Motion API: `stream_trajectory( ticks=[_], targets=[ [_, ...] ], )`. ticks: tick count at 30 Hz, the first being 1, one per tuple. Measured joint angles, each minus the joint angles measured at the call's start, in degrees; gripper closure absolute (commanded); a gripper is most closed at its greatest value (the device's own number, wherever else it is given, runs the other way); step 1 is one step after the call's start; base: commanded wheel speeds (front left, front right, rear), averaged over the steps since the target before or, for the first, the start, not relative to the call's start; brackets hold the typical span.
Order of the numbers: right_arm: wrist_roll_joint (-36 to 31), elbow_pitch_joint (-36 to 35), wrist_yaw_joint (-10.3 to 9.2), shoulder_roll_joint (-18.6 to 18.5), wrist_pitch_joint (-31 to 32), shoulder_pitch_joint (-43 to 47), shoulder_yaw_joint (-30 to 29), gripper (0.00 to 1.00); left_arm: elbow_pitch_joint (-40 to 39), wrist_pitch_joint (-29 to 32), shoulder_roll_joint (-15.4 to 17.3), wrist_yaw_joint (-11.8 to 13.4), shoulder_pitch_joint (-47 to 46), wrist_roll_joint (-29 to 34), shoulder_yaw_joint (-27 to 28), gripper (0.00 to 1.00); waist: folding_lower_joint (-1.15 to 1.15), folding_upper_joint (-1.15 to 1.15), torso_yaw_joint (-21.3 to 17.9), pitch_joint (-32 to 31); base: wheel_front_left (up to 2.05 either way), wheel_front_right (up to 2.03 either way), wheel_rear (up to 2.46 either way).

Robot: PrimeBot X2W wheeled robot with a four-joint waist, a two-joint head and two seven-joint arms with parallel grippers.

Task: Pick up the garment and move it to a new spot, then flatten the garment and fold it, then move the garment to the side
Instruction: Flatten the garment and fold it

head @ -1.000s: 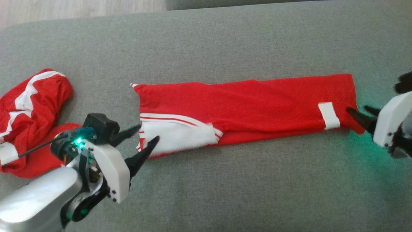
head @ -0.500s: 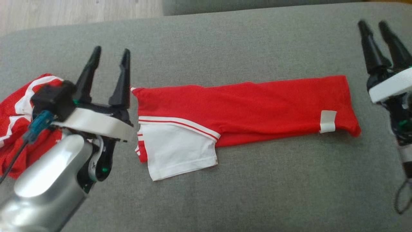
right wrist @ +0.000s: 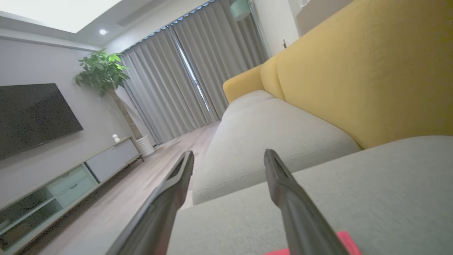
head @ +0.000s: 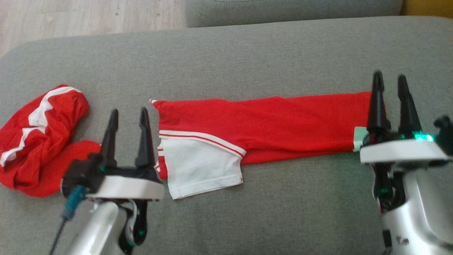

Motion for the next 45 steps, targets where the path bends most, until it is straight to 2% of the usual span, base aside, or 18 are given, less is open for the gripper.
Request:
stream_trajectory(
  ticks=[6,10,16,27,35,40,41,42,43,45],
  targets=[
    [-4.49,4.71,0.0,0.74,-1.68,4.93,-2.49,0.0,4.0,0.0,-6.56,-4.46,3.53,10.27,5.91,0.0,0.0,0.0,0.93,-0.39,0.0,0.0,0.0],
    [-4.66,6.39,0.0,1.46,-2.08,6.04,-3.15,0.0,5.43,0.0,-10.1,-8.13,5.23,13.7,9.34,0.0,0.0,0.0,1.42,-0.81,0.0,0.0,0.0],
    [-7.55,10.02,0.0,1.65,-2.32,5.52,-6.27,0.0,7.3,0.0,-12.39,-12.34,5.48,17.74,11.58,0.0,0.0,0.0,2.24,-0.1,0.0,0.0,0.0],
    [-13.68,29.3,0.0,1.67,1.57,-4.77,-22.42,0.0,9.85,0.0,-14.19,-15.41,4.72,19.64,13.26,0.0,0.01,0.0,3.14,3.47,0.0,0.0,0.0],
    [-13.95,40.0,0.0,0.97,0.52,-11.15,-22.49,0.0,10.34,0.0,-14.39,-16.36,3.36,20.07,13.59,0.0,0.01,0.0,3.49,5.17,0.0,0.0,0.0],
    [-12.66,44.3,0.0,-0.05,-0.33,-13.84,-19.97,0.0,10.42,0.0,-14.45,-16.35,2.8,20.06,13.63,0.0,0.0,0.0,3.33,5.56,0.0,0.0,0.0],
    [-12.17,45.06,0.0,-0.16,-0.6,-14.34,-19.36,0.18,10.42,0.0,-14.45,-16.34,2.8,20.06,13.69,0.0,0.0,0.0,3.26,5.55,0.0,0.0,0.0],
    [-11.76,45.69,-0.01,-0.25,-0.76,-14.69,-18.76,0.82,10.42,0.0,-14.48,-16.34,2.8,20.06,13.73,0.0,0.0,0.0,3.18,5.51,0.0,0.0,0.0],
    [-11.44,46.26,-0.01,-0.31,-0.85,-15.0,-18.34,1.0,10.42,0.0,-14.48,-16.28,2.8,20.06,13.85,0.0,0.0,0.0,3.09,5.46,0.0,0.0,0.0],
    [-11.32,47.34,-0.01,-0.31,-1.27,-15.47,-17.46,1.0,10.42,0.0,-14.5,-16.28,2.8,20.06,14.16,0.0,0.01,0.0,2.9,5.26,0.0,0.0,0.0]
  ],
)
